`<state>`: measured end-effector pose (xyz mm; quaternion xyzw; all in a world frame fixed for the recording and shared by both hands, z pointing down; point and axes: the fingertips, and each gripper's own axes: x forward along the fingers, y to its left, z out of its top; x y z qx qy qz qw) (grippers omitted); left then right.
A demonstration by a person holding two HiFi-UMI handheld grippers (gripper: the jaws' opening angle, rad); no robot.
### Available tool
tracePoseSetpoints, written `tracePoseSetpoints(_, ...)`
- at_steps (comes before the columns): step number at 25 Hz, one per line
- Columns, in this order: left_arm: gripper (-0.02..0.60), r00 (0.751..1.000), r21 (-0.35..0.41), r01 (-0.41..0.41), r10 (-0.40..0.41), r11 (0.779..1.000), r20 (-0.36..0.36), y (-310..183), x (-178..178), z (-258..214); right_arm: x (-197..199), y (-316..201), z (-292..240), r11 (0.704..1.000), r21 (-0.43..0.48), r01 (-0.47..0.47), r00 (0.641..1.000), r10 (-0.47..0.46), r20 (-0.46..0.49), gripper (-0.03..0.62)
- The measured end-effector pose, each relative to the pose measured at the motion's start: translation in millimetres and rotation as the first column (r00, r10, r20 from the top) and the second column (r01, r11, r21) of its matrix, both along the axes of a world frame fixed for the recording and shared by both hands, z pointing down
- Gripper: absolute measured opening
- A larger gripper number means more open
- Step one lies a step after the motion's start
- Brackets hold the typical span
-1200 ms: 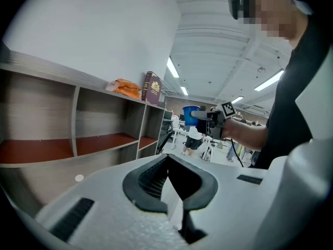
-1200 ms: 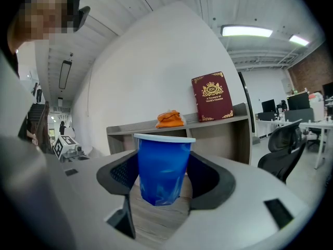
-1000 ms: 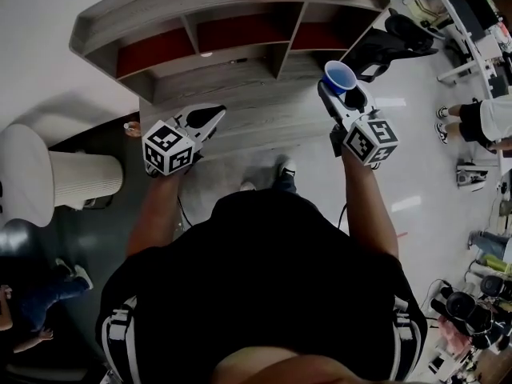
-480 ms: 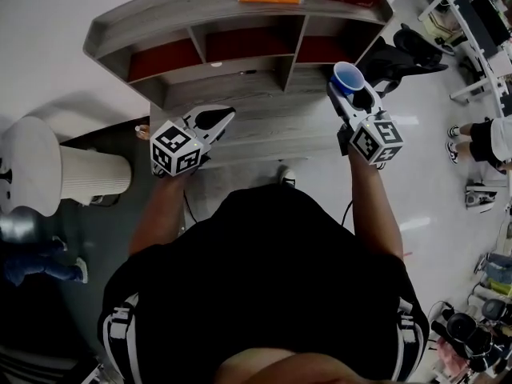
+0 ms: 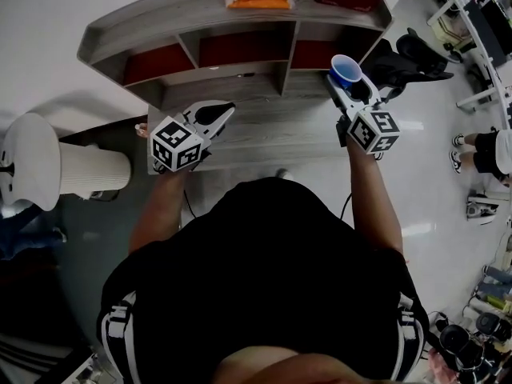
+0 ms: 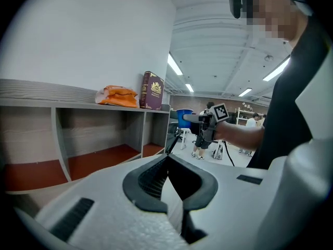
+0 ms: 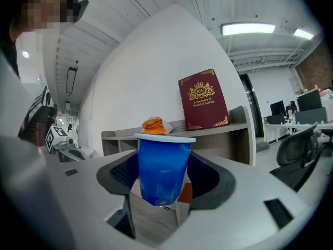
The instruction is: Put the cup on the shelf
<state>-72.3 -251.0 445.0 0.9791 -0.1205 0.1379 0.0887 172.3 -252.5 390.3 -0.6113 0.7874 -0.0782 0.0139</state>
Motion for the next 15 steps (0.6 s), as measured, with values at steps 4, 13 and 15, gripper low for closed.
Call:
tracePoseSetpoints(4,0.017,1.000,-0.011,-0.001,0.001,1.000,0.008,-6.8,16.8,-0.6,15.9,-19.3,7.6,1.000,-0.020,0.016,1.000,-0.016,0.003,0.282)
tracePoseSetpoints(13,0.017,1.000,-0.017,0.017,-0.017,1.000,0.020,-29.9,49.2,3.8,39.8,-53.0,17.0,0.998,-0.031,0.045,0.999,-0.046,-0.018,0.282)
tracePoseSetpoints(15,0.017,1.000,-0.018,0.018,-0.017,1.000,0.025,-34.6,57.0,5.6,44.4,-59.5,20.4,0.998,-0.034,0.050,0.998,-0.051,-0.022,0.282)
